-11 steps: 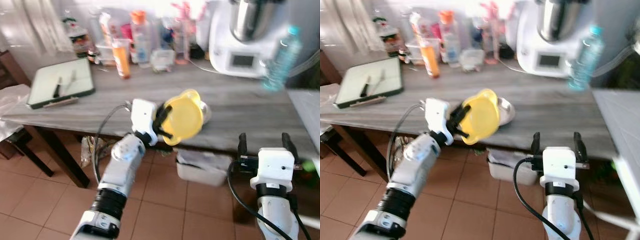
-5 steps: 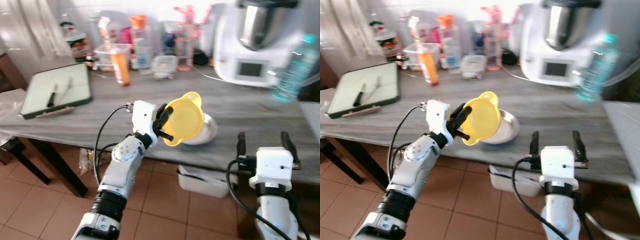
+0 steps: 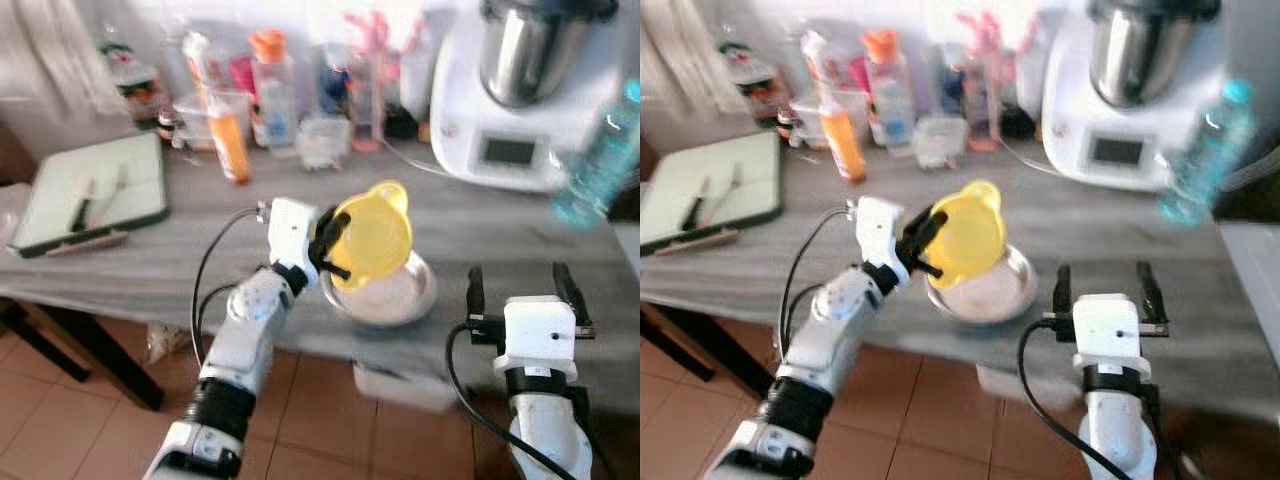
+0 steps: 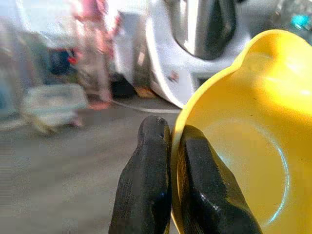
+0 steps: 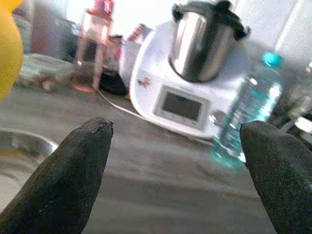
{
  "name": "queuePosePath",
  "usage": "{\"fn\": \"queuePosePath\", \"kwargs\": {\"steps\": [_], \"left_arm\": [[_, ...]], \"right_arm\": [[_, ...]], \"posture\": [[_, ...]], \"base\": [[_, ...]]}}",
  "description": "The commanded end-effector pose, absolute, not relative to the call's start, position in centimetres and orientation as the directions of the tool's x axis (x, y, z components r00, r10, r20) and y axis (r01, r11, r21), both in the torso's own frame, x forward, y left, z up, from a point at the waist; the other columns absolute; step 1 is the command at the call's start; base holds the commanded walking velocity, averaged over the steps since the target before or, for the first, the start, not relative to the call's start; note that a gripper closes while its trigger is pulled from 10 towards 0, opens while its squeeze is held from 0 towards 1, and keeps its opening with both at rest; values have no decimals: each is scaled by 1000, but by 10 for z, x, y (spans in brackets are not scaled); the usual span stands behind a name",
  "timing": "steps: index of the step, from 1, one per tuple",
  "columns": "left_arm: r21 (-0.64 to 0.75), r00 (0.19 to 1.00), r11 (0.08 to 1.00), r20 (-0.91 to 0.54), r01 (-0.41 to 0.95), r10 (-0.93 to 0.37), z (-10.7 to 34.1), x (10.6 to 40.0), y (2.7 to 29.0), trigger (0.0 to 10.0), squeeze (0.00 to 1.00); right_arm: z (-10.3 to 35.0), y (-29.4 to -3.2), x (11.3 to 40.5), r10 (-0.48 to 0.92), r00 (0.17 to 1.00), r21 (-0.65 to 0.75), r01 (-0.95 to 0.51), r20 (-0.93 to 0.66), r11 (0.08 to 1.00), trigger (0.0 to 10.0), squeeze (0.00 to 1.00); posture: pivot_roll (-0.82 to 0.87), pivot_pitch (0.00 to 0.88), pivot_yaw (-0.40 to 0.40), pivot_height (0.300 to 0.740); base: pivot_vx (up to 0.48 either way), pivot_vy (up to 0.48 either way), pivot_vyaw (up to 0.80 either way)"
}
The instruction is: Setting the table
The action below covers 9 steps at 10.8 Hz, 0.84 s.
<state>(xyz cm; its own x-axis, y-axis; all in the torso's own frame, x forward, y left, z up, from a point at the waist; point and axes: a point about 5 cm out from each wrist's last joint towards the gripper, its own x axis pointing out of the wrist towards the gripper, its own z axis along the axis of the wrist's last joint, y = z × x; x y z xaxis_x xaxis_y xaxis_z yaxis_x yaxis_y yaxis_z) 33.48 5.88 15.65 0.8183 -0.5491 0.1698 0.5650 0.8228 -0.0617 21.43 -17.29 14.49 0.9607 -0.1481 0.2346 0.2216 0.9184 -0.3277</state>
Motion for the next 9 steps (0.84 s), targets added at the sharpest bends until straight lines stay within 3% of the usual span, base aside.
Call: {"fn": "queuePosePath", "kwargs": {"steps": [1,4,9], "left_arm": [[-63,836,841,169,537,-522,157,337,69,10000,0],[-65,835,839,169,540,-524,159,339,69,10000,0],[-2,864,878,178,478,-470,172,357,84,10000,0]], "right_arm": [[147,-167,213,-130,962,-323,205,240,924,10000,0],[147,-168,210,-128,964,-326,201,232,924,10000,0],[154,-165,210,-92,963,-360,183,255,915,10000,0]], "posture": [[13,44,75,740],[8,48,70,740],[11,41,61,740]], "base": [[319,0,0],[305,0,0],[0,0,0]]}}
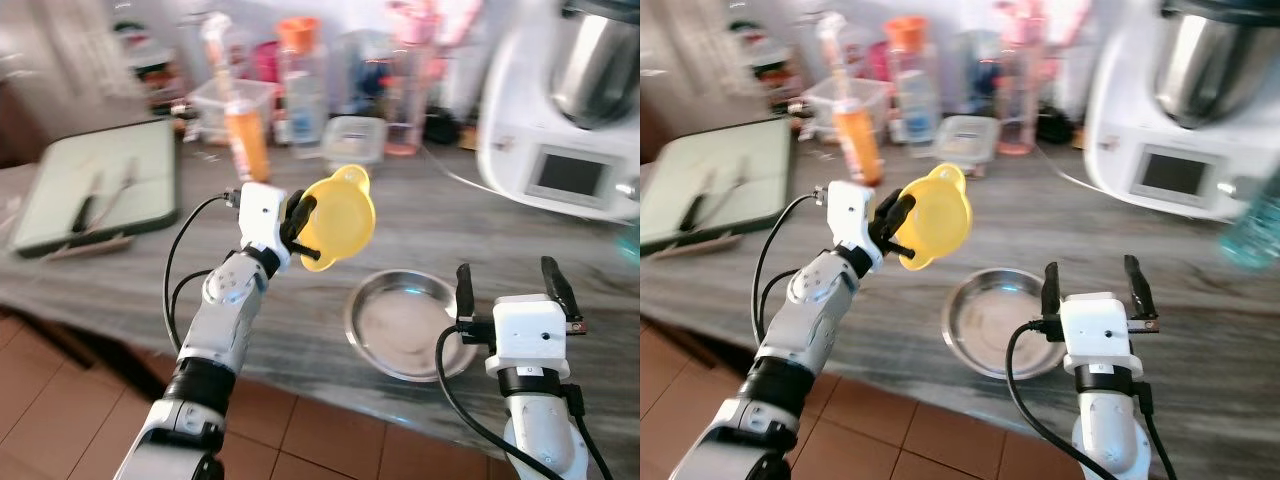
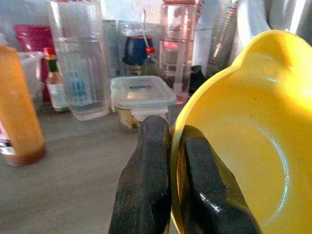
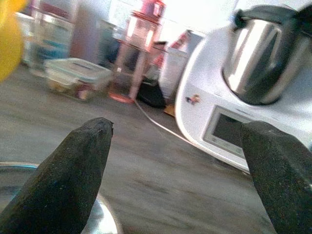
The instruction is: Setting the table
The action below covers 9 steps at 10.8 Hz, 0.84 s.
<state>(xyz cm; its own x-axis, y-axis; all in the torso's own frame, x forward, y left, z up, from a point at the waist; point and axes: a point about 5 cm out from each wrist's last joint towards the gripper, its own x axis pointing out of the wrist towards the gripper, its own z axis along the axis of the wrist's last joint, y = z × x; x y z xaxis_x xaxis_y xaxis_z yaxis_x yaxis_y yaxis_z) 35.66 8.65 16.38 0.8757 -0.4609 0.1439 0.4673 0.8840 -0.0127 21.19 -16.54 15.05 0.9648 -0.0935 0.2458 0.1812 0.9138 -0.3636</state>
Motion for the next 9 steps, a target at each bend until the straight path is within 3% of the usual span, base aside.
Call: {"fn": "queuePosePath", "kwargs": {"steps": [1,2,3,4,9], "left_arm": [[27,880,891,149,453,-451,173,363,89,10000,0],[42,889,894,92,446,-448,172,371,93,10000,0],[66,884,885,53,461,-464,168,374,92,10000,0],[85,877,876,40,475,-479,166,375,90,10000,0],[182,790,769,-136,613,-598,169,390,73,10000,0]], "right_arm": [[155,-163,209,-77,963,-374,173,257,911,10000,0],[155,-158,207,-35,969,-374,128,245,919,10000,522],[152,-155,206,-15,976,-361,94,216,928,10000,427],[151,-156,205,-31,978,-313,96,205,945,10000,0],[169,-150,185,-4,990,-167,28,140,986,10000,0]], "posture": [[8,41,61,740],[7,44,60,740],[7,48,62,740],[-4,56,64,740],[-84,95,98,740]], "base": [[0,0,0],[0,0,0],[0,0,0],[0,0,0],[0,0,0]]}}
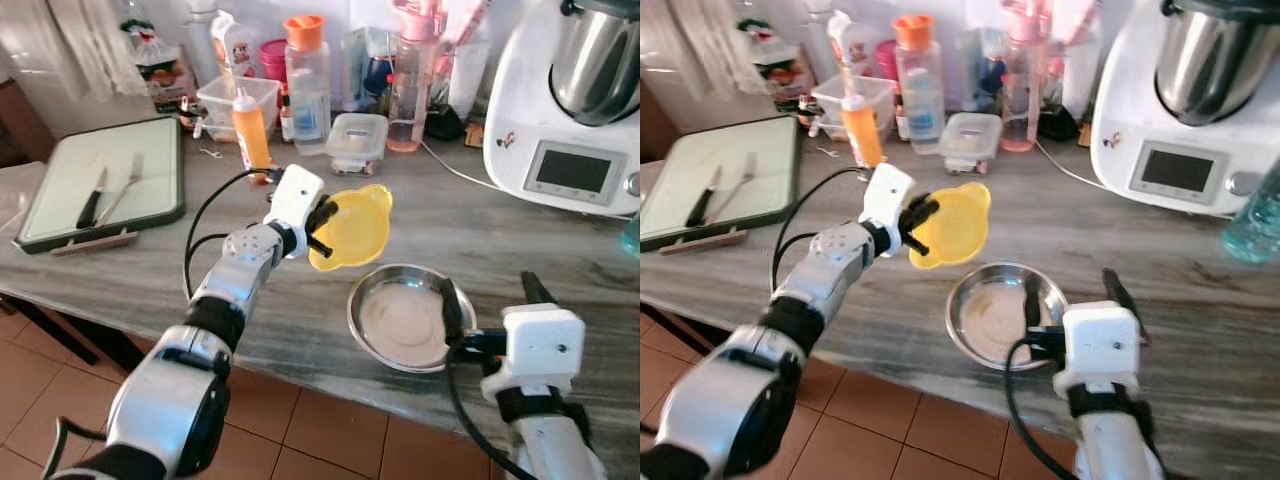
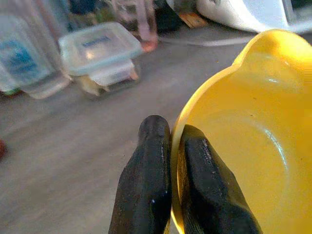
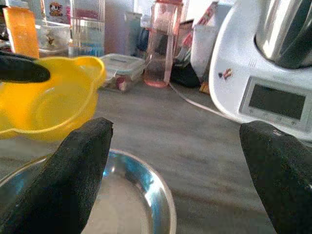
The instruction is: Setting the table
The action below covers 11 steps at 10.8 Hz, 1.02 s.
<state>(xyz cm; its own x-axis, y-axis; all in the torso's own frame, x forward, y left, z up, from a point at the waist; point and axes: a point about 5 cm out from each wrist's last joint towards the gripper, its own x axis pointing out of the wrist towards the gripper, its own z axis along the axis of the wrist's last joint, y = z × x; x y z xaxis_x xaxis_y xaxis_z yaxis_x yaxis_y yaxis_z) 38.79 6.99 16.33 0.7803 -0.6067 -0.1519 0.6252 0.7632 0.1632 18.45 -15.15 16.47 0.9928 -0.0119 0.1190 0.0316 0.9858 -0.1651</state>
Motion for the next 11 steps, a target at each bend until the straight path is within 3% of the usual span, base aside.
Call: {"fn": "queuePosePath", "kwargs": {"steps": [1,4,11], "left_arm": [[203,757,730,-190,653,-625,169,391,69,10000,0],[268,687,633,-285,727,-668,165,389,59,10000,0],[317,727,654,-315,687,-611,175,398,69,10000,0]], "right_arm": [[169,-148,182,11,994,-144,6,112,990,10000,0],[164,-133,169,137,990,-87,-136,11,987,10000,0],[157,-140,160,155,986,-130,-163,-67,978,10000,0]], "posture": [[-89,97,99,740],[-105,102,113,740],[-97,103,114,740]], "base": [[0,0,0],[0,0,0],[0,0,0]]}}
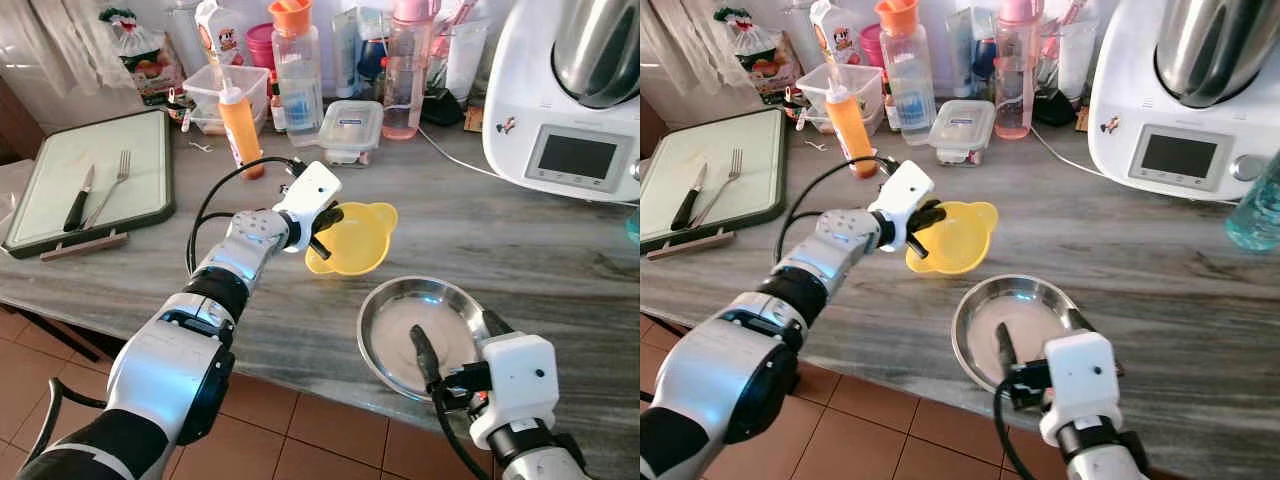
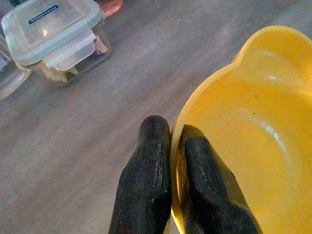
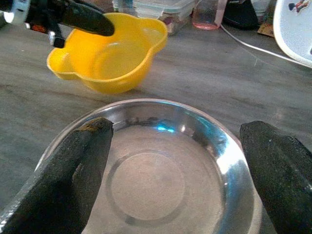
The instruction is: Setting the table
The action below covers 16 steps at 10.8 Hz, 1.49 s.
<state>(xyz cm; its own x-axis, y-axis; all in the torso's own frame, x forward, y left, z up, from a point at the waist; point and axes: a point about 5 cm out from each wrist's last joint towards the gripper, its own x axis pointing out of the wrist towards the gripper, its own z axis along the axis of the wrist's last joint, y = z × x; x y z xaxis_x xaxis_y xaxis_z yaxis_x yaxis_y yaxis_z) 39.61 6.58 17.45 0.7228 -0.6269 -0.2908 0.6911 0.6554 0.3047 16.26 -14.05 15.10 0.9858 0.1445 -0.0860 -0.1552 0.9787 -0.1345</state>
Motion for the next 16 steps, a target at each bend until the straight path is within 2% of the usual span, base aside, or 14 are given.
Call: {"fn": "queuePosePath", "kwargs": {"steps": [1,7,8,9,16], "left_arm": [[333,716,634,-340,698,-610,174,397,71,10000,0],[366,669,561,-436,743,-602,169,396,75,10000,0],[369,673,563,-437,739,-597,169,397,76,10000,725],[368,671,562,-438,741,-599,169,397,76,10000,1000],[390,700,581,-392,714,-597,183,401,74,10000,1000]], "right_arm": [[158,-140,160,150,987,-133,-157,-64,979,10000,0],[157,-136,164,149,987,-126,-155,-55,980,10000,0],[157,-135,165,149,987,-127,-155,-55,980,10000,0],[157,-135,165,149,987,-127,-155,-53,980,10000,0],[157,-135,169,147,988,-138,-152,-45,979,10000,0]], "posture": [[-97,103,115,740],[-91,103,118,740],[-91,103,118,740],[-90,103,119,740],[-93,89,119,740]], "base": [[0,0,0],[0,0,0],[0,0,0],[0,0,0],[0,0,0]]}}
